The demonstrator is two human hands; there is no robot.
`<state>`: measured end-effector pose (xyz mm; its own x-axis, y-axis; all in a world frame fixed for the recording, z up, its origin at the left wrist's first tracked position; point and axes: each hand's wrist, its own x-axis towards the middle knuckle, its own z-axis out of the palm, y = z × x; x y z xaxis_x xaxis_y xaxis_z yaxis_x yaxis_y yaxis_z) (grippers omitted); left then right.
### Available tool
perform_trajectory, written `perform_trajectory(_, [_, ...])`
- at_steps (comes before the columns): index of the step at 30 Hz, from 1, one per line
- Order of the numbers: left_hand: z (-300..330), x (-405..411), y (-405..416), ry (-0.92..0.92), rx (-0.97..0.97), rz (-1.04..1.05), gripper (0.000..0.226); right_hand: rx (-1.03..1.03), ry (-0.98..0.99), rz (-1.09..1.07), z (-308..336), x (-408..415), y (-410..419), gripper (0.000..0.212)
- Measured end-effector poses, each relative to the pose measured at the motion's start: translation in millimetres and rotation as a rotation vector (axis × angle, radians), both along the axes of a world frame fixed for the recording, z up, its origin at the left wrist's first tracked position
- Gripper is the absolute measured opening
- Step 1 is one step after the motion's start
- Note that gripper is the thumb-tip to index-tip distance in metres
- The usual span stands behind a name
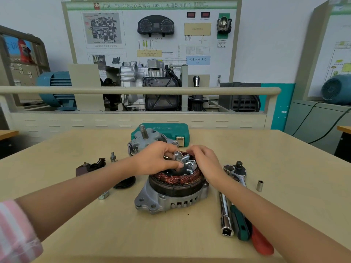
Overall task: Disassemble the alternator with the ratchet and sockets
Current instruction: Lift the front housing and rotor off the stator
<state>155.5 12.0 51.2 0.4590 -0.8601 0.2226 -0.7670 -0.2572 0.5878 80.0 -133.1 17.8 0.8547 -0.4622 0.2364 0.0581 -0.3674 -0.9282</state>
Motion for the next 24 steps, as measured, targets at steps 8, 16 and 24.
perform_trajectory(8, [-15.2, -3.8, 3.8, -0.073, -0.215, 0.06, 0.011, -0.4, -0.068, 0.271, 7.2, -22.5, -7.8, 0.039])
perform_trajectory(16, [-9.4, -4.0, -4.8, 0.262, -0.514, 0.263, 0.01, -0.299, -0.086, 0.173, 11.2, -18.6, -1.6, 0.025])
perform_trajectory(24, [-15.3, -2.6, -10.0, 0.38, -0.574, 0.355, 0.018, -0.114, -0.075, 0.028, 9.2, -10.7, -2.2, 0.016])
